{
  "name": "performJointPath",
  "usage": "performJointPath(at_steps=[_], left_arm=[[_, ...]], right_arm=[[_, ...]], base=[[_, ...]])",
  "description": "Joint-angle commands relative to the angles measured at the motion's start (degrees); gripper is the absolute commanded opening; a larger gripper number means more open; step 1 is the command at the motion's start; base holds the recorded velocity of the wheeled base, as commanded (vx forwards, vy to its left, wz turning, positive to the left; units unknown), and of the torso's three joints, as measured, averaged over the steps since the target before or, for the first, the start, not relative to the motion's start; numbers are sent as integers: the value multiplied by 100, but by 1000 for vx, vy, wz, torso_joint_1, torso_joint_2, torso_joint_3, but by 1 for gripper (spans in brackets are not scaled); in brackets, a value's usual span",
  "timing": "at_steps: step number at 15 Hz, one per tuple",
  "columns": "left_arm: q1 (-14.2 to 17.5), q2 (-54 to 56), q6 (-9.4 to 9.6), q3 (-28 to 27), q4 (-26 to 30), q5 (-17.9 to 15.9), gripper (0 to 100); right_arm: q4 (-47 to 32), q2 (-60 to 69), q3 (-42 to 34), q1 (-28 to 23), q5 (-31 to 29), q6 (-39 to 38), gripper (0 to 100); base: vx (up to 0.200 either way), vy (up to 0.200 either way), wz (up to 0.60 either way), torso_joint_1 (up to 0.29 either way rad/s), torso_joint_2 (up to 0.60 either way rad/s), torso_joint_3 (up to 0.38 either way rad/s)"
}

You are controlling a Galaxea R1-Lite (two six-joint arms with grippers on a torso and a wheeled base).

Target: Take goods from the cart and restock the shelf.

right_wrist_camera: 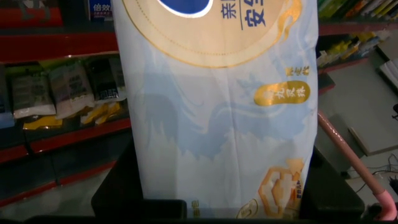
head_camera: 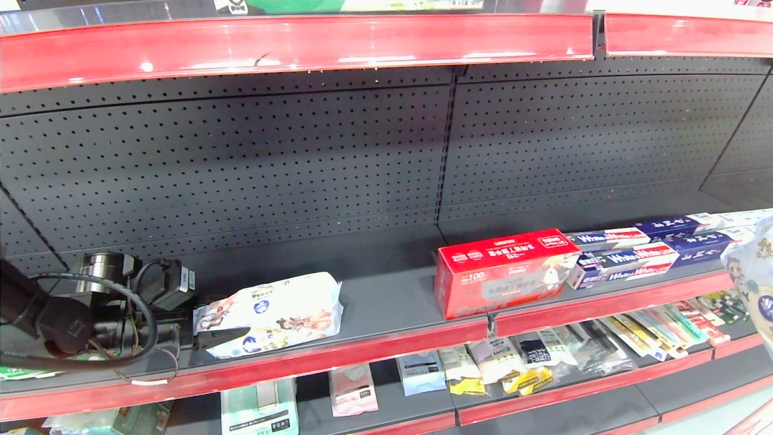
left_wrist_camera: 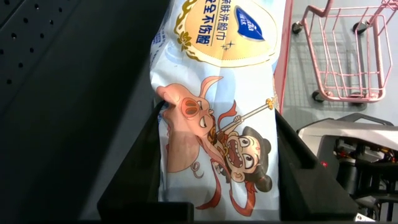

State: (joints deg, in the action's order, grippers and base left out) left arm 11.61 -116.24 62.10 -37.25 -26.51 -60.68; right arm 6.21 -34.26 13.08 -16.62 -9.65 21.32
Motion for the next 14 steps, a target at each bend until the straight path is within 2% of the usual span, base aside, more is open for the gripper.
performJointPath(at_steps=[1,9,14], left_arm=[[8,-4,4,-19,-3,-14,0],[26,-13,-93,-133,6,-145,0],[26,-268,-49,-203,-29,-101,0]], right_arm=[[4,-2,2,0,-1,4,0],[4,-2,2,0,-63,4,0],[4,-11,-7,0,-72,4,0]], base=[[0,0,0,0,0,0],[0,0,0,0,0,0],[0,0,0,0,0,0]])
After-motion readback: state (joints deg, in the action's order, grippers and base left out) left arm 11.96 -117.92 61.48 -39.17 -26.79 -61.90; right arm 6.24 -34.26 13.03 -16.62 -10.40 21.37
